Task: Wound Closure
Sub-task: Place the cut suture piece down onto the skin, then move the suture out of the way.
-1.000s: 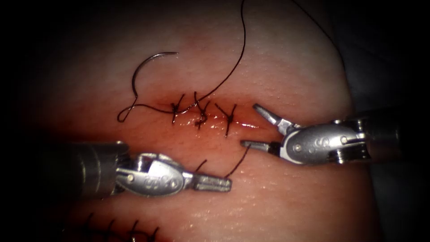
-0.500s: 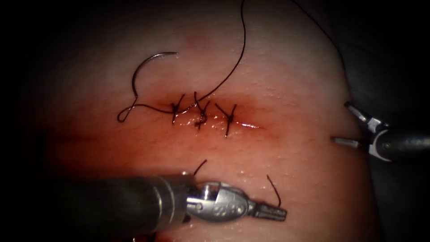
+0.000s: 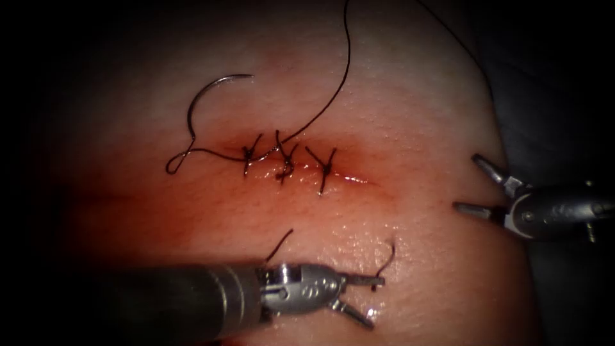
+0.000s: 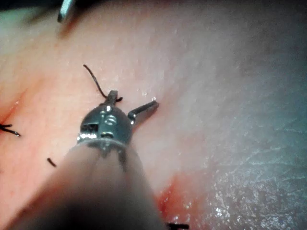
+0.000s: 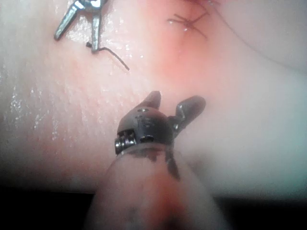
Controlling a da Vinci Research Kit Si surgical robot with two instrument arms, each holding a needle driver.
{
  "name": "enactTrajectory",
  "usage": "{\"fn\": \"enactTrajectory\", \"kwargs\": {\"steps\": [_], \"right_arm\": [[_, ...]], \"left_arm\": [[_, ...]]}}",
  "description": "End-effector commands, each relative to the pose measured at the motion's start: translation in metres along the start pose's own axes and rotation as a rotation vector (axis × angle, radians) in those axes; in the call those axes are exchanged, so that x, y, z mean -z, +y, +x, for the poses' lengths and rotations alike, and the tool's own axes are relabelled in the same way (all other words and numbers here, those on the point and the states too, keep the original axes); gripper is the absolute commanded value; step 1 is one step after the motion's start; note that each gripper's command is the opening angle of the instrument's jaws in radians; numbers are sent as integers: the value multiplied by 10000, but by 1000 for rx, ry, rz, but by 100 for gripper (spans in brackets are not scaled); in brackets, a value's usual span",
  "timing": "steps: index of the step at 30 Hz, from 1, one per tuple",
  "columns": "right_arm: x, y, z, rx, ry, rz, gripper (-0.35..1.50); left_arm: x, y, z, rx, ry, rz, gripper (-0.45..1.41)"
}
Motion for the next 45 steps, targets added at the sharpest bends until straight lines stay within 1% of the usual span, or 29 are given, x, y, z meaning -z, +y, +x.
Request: {"fn": "enactTrajectory", "kwargs": {"steps": [1, 3, 5, 7, 10, 13, 16, 17, 18, 20, 23, 25, 26, 27, 28, 29, 32, 33, 35, 36, 37, 38, 39, 40, 41, 43, 45], "right_arm": [[-7, -9, 0, -1, 3, 3, 148], [-8, -9, 1, -13, 4, 13, 148], [-10, -10, 2, -19, 3, 25, 148], [-12, -9, 4, -26, -5, 35, 148], [-15, -6, 8, -35, -7, 51, 148], [-20, -2, 13, -41, -1, 68, 148], [-26, 2, 19, -47, 0, 75, 148], [-27, 2, 20, -48, 1, 77, 148], [-28, 3, 22, -49, 2, 80, 148], [-30, 2, 24, -51, 2, 80, 148], [-32, -1, 26, -51, 8, 84, 148], [-35, -3, 28, -52, 15, 90, 146], [-36, -3, 28, -53, 16, 95, 145], [-37, -4, 29, -53, 19, 97, 145], [-37, -5, 30, -53, 22, 100, 143], [-38, -6, 31, -53, 23, 100, 143], [-38, -9, 31, -52, 24, 98, 143], [-38, -10, 31, -52, 25, 97, 143], [-38, -11, 31, -51, 25, 97, 143], [-38, -11, 31, -51, 26, 98, 143], [-37, -12, 31, -51, 26, 98, 143], [-37, -12, 31, -50, 27, 98, 143], [-37, -13, 31, -50, 27, 98, 143], [-37, -14, 31, -50, 28, 97, 143], [-37, -15, 31, -55, 29, 97, 143], [-37, -17, 30, -54, 30, 96, 143], [-37, -20, 30, -58, 29, 97, 143]], "left_arm": [[-2, 2, -3, -4, 0, -2, 44], [10, 8, -3, -5, -3, 0, 44], [23, 14, 0, -3, -3, 1, 49], [39, 19, 7, 11, -6, 7, 52], [64, 25, 22, -6, -7, 3, 56], [88, 28, 39, -29, 26, 7, 61], [110, 30, 52, -34, 64, 11, 61], [110, 30, 52, -34, 64, 11, 62], [122, 32, 56, -28, 85, 13, 61], [133, 34, 55, -23, 108, 18, 59], [150, 30, 50, -12, 132, 32, 62], [164, 17, 48, -22, 143, 62, 76], [169, 9, 47, -31, 149, 86, 77], [173, 1, 45, -43, 147, 122, 67], [180, -19, 38, -48, 106, 223, 46], [181, -27, 34, -53, 81, 253, 44], [182, -56, 17, -36, 31, 308, 39], [179, -75, 3, -12, 11, 331, 37], [175, -93, -13, -7, -40, 344, 37], [171, -106, -27, 0, -92, 350, 34], [169, -112, -35, 1, -114, 348, 29], [165, -120, -52, -6, -176, 334, 22], [163, -123, -60, 13, -200, 323, 20], [159, -128, -77, 50, -258, 295, 19], [156, -134, -91, 86, -303, 285, 20], [154, -139, -100, 109, -318, 283, 24], [151, -148, -110, 125, -343, 290, 22]]}}
